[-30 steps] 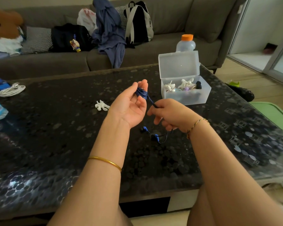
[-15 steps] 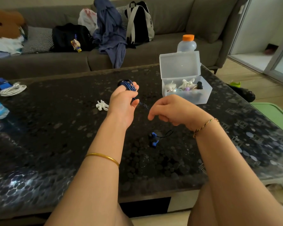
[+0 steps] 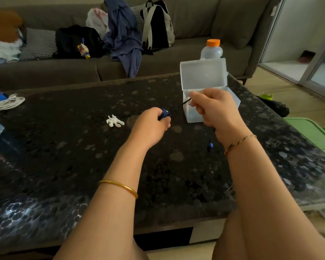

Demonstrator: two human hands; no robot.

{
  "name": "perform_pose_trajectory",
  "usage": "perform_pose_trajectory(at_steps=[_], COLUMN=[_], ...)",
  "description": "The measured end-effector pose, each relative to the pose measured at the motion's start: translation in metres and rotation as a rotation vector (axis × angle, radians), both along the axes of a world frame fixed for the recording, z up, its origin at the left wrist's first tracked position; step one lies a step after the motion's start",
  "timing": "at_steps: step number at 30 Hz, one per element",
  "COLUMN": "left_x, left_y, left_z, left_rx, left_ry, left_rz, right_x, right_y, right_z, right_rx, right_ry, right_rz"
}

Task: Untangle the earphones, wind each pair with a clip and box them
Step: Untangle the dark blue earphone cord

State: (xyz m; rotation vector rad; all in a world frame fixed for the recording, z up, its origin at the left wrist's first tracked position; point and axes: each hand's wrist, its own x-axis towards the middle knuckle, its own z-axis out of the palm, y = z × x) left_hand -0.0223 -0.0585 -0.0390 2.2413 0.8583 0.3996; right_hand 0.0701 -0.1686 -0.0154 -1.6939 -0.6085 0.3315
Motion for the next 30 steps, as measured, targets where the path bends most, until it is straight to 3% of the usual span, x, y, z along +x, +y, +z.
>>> perform_pose_trajectory(at_steps=[5, 9, 15, 18, 22, 26, 30], left_x=[-0.008, -0.012, -0.018, -0.019, -0.018, -0.007, -0.001], left_y=[-0.007, -0.01, -0.007, -0.004, -0.002, -0.004, -0.013], left_z=[0.016, 0.025, 0.03, 0.03, 0.028, 0.027, 0.026], left_rx=[-0.35, -0.71, -1.211, -1.308, -1.134, -0.582, -0.371], left_ry=[0.0, -0.13, -0.488, -0.677, -0.728, -0.388, -0.115], left_rz=[-0.092, -0.089, -0.07, 0.008, 0.103, 0.158, 0.057], right_x=[0.011, 0.014, 0.007, 0.0, -0.007, -0.008, -0.005], right_y=[0.008, 0.011, 0.009, 0.011, 0.012, 0.005, -0.001], right_z=[-0.013, -0.019, -0.025, -0.023, -0.017, -0.01, -0.005], right_rx=[0.011, -0.015, -0.183, -0.258, -0.358, -0.438, -0.432], right_ry=[-0.026, 0.025, 0.132, 0.122, 0.02, -0.035, -0.164], right_rz=[-0.161, -0.162, 0.116, 0.291, 0.45, 0.564, 0.513])
